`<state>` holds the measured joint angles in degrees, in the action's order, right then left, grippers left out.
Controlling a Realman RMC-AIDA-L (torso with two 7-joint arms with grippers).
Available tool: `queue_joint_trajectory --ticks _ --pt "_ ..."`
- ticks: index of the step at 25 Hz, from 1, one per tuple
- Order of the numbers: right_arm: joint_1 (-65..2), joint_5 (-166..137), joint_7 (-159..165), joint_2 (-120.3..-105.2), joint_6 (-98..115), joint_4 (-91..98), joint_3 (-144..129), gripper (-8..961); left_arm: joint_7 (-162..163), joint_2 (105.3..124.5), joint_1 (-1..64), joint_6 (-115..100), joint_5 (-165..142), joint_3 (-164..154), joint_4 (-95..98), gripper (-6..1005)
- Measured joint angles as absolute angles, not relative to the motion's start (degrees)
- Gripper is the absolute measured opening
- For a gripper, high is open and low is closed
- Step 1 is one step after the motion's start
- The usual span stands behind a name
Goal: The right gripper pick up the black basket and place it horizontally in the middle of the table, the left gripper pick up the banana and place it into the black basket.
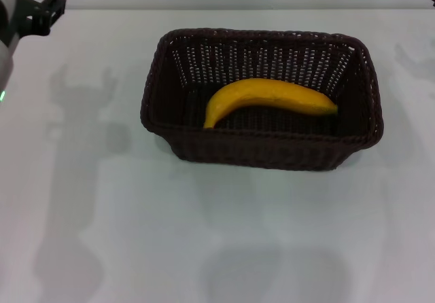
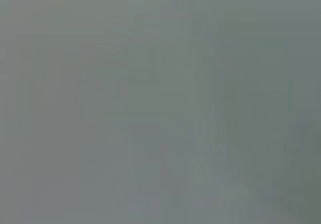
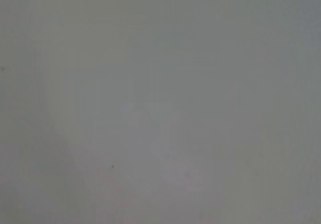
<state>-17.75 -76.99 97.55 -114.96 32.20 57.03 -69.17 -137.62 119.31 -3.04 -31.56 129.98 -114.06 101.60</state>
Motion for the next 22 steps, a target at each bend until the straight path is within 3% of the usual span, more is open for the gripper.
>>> queue_joint_trajectory --ticks 11,18,22 --pt "-17.8 -77.0 97.6 -114.96 32.9 55.9 -69.2 842 -96.5 119.23 -3.9 -33.8 94.3 -116.4 94.3 879" --pt "-17.8 -76.8 97.6 -114.95 33.5 55.2 -69.2 841 -62.6 119.11 -1.6 -58.0 59.1 -122.8 77.9 879" --pt "-17.8 -76.2 97.0 -114.96 33.8 55.0 -69.2 841 -57.3 119.06 -1.4 -62.7 57.6 -123.9 75.3 879"
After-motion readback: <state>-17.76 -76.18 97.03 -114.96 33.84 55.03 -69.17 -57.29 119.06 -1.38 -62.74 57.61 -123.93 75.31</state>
